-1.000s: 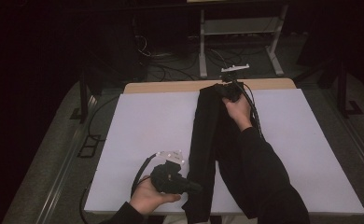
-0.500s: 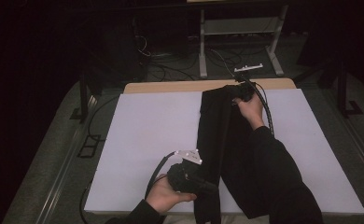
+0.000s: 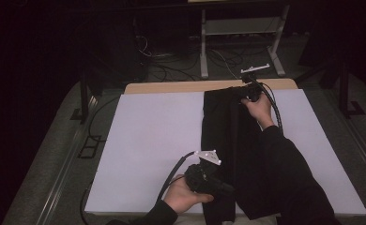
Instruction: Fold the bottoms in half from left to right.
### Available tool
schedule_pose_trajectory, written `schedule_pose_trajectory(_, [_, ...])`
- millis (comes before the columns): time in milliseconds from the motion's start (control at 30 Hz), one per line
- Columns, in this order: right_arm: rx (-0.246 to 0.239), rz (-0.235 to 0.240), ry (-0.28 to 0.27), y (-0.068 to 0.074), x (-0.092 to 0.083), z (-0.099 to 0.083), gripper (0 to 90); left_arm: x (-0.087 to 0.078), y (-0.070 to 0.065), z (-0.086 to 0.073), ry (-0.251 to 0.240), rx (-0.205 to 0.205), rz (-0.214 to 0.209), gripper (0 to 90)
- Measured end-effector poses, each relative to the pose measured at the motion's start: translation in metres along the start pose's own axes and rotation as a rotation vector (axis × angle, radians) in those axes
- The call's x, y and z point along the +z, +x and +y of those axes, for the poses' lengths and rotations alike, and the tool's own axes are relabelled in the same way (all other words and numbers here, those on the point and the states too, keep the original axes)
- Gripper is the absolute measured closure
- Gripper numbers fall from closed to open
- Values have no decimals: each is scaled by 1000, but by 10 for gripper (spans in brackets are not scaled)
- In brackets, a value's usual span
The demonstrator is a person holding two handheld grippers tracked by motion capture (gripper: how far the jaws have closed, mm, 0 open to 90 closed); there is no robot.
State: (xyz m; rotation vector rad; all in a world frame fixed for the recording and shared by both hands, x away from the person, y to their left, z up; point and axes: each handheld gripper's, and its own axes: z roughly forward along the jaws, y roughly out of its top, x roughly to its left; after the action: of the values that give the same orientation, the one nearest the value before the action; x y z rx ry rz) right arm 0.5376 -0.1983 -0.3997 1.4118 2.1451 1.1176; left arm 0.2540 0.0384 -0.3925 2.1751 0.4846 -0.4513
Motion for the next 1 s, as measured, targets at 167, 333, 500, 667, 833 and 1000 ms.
schedule_pose_trajectory(167, [-21, -11, 11, -5, -4, -2, 869, 12, -3, 6, 10, -3, -4, 886])
schedule_pose_trajectory(333, [-34, 3, 15, -17, -8, -5, 869, 25, -5, 15, 13, -1, -12, 886])
schedule_pose_trajectory(500, [-66, -1, 25, -27, -7, -9, 869, 40, -6, 26, 25, 1, -20, 886])
schedule_pose_trajectory(667, [-74, -3, 26, -35, -5, -10, 869, 53, -7, 36, 29, 1, -19, 886])
schedule_pose_trajectory(833, [-102, -19, 30, -37, 0, -8, 868, 65, -4, 43, 19, -17, -16, 886])
schedule_pose_trajectory(1000, [-141, -40, 53, -34, 3, -5, 869, 79, 2, 48, -9, -46, -22, 886])
